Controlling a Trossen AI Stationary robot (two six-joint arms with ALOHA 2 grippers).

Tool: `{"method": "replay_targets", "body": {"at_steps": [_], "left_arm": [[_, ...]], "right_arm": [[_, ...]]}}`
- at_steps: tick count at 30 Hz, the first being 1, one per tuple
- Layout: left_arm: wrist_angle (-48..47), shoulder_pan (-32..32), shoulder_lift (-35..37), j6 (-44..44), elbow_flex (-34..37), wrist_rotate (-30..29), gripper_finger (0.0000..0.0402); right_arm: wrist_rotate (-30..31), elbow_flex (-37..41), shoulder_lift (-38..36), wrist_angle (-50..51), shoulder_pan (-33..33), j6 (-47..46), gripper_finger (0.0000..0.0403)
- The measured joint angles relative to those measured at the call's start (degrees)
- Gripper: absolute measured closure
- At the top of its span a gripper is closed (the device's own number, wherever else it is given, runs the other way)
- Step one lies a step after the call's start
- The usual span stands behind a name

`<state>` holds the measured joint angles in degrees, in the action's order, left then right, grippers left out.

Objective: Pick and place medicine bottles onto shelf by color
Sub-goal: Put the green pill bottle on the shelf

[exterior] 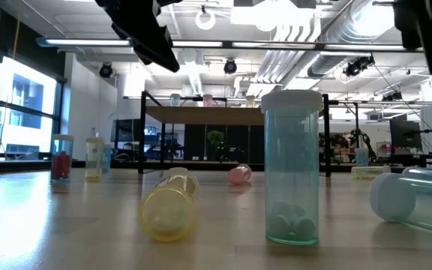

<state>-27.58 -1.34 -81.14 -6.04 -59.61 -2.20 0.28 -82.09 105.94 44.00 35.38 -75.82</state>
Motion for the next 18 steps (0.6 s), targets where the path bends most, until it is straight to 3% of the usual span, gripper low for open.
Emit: {"method": "replay_targets", "body": {"at_steps": [11, 18], "left_arm": [[-3.51, 0.02, 0.68, -1.29, -0.01, -0.01, 0.0252], [-4.17, 0.02, 0.92, -1.29, -0.05, -0.01, 0.0252]], "right_arm": [[1.43, -1.50, 6.89, 0.56, 0.50, -8.39, 0.0210], [1.64, -1.50, 9.12, -4.68, 1.10, -9.80, 0.0210]]}}
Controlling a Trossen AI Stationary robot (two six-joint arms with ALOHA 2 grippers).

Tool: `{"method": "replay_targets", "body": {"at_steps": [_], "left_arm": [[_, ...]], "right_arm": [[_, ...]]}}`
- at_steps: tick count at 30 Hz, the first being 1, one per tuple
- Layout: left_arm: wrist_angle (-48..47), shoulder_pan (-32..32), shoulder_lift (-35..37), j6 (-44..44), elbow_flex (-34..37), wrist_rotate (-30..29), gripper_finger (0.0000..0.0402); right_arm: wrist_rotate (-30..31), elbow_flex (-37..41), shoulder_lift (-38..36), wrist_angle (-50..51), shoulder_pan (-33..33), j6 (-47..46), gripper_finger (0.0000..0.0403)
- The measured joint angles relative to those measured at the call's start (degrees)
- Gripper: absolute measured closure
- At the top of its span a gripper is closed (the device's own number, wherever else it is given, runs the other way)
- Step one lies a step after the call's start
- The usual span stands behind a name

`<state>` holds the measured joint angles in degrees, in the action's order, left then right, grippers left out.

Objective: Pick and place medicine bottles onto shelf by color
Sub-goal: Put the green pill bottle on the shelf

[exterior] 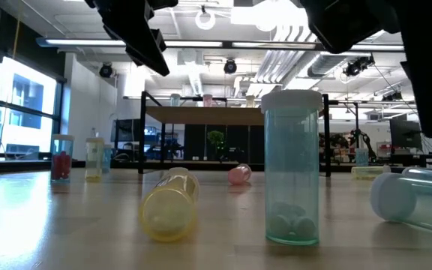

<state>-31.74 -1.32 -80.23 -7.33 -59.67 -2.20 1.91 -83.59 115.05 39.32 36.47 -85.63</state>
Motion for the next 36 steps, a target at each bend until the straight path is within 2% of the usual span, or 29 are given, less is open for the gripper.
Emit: {"method": "replay_targets", "body": {"at_steps": [16, 19, 28, 31, 36], "left_arm": [[-0.11, -0.02, 0.00, -1.05, 0.00, 0.01, 0.0252], [-0.15, 0.00, -0.01, -1.05, 0.00, 0.01, 0.0252], [-0.14, 0.00, -0.02, -1.04, 0.01, 0.01, 0.0252], [-0.14, 0.00, -0.02, -1.05, -0.01, 0.01, 0.0252], [-0.16, 0.27, -0.02, -1.05, 0.01, 0.01, 0.0252]], "right_arm": [[-2.38, -0.04, 4.50, 0.35, 0.91, -1.89, 0.0213], [-1.44, -0.02, 4.50, 0.58, 1.27, -1.99, 0.0231], [-1.03, 0.04, 4.45, 1.22, 1.46, 0.11, 0.0330], [-0.88, 0.04, 4.39, 1.15, 1.48, 1.55, 0.0336], [2.15, 0.13, 3.20, 0.91, 1.59, 2.81, 0.0318]]}}
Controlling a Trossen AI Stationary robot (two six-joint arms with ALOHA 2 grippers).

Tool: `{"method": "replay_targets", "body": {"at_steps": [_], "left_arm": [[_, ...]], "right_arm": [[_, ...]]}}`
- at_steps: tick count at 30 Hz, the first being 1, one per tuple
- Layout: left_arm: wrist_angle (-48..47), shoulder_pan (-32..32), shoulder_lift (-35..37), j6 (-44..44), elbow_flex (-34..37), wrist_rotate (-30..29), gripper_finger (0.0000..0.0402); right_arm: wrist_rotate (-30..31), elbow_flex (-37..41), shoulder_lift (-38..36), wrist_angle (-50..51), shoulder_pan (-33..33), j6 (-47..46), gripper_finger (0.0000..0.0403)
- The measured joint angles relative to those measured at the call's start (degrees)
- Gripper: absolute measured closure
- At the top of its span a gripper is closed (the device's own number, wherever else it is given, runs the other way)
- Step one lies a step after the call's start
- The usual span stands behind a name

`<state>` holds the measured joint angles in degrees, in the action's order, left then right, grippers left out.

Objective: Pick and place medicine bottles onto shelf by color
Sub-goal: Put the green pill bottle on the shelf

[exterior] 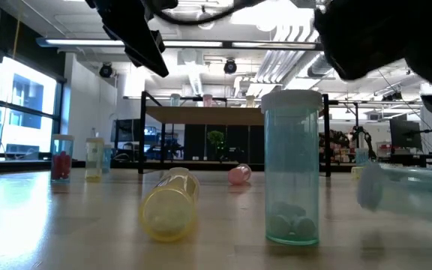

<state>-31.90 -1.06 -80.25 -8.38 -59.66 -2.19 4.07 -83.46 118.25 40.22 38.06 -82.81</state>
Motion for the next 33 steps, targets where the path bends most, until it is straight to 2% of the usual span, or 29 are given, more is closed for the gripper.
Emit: {"method": "replay_targets", "body": {"at_steps": [8, 15, 22, 28, 33], "left_arm": [[-0.02, 1.62, 0.00, -1.49, 0.00, 0.60, 0.0247], [-0.02, 3.19, -0.02, -1.31, 0.00, 4.10, 0.0209], [0.37, 3.46, -0.04, 6.16, -0.03, 4.10, 0.0186], [0.50, 2.90, -0.07, 9.95, -2.52, 4.08, 0.0186], [1.89, 2.18, -0.07, 11.06, -4.00, 4.14, 0.0186]], "right_arm": [[7.60, -0.04, -4.95, 0.91, -0.15, 4.97, 0.0319], [17.00, -0.04, -10.51, 5.32, -1.98, 10.03, 0.0320], [25.03, -0.04, -15.84, 7.60, -6.60, 25.00, 0.0320], [25.63, -0.04, -17.82, 5.94, -11.90, 41.42, 0.0320], [21.77, -0.04, -17.85, 1.15, -15.52, 52.80, 0.0320]]}}
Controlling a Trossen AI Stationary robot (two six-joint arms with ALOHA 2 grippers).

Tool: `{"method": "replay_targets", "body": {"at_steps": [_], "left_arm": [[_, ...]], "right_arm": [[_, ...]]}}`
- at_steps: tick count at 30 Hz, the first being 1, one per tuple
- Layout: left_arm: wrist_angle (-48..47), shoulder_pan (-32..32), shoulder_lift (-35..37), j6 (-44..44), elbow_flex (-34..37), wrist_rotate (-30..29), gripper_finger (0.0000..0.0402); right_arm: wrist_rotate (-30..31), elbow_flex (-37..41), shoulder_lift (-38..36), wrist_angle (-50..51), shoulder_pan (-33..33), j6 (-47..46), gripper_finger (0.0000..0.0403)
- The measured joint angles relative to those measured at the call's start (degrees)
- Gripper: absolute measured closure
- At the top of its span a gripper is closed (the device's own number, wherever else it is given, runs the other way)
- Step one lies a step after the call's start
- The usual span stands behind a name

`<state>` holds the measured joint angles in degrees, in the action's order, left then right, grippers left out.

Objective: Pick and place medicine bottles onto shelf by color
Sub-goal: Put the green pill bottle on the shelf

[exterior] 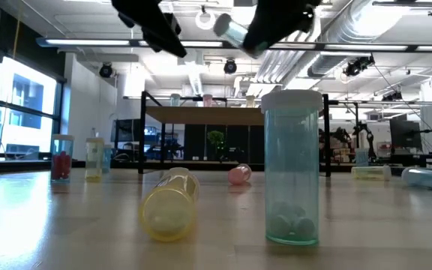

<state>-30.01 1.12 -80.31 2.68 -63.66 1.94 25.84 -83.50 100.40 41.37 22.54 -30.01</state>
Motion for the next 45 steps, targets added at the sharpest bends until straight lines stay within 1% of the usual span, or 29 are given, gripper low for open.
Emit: {"method": "replay_targets", "body": {"at_steps": [3, 7, 12, 18, 28, 32, 41, 45], "left_arm": [[2.56, -0.52, 0.00, 0.13, -0.04, -0.01, 0.0185], [5.04, -1.04, 0.00, 0.57, -0.04, -0.01, 0.0185], [7.62, -1.24, 0.00, 0.58, -0.04, -0.01, 0.0186], [8.01, -1.20, 0.00, 0.57, -0.04, -0.85, 0.0186], [8.03, -1.20, 0.00, 0.53, -0.04, -0.90, 0.0188], [8.01, -1.13, 0.00, 0.38, -0.04, -0.89, 0.0204], [7.99, -1.13, 0.00, 0.52, -0.04, -0.91, 0.0268], [7.99, -1.16, 0.00, 0.53, -0.04, -0.91, 0.0284]], "right_arm": [[-2.26, 0.00, 0.00, -2.90, -1.73, 4.47, 0.0320], [-3.01, 0.00, 0.00, -3.92, -3.43, 7.72, 0.0320], [-3.78, 0.00, 0.00, -4.21, -5.45, 9.46, 0.0320], [-5.05, 0.00, 0.00, -7.35, -6.94, 12.41, 0.0320], [-5.07, 0.00, 0.00, -9.38, -7.58, 12.54, 0.0320], [-5.40, 0.00, 0.00, -9.52, -7.58, 12.47, 0.0320], [-5.50, 0.00, 0.00, -9.52, -7.58, 12.34, 0.0320], [-5.50, 0.00, 0.00, -9.52, -7.56, 12.12, 0.0320]]}}
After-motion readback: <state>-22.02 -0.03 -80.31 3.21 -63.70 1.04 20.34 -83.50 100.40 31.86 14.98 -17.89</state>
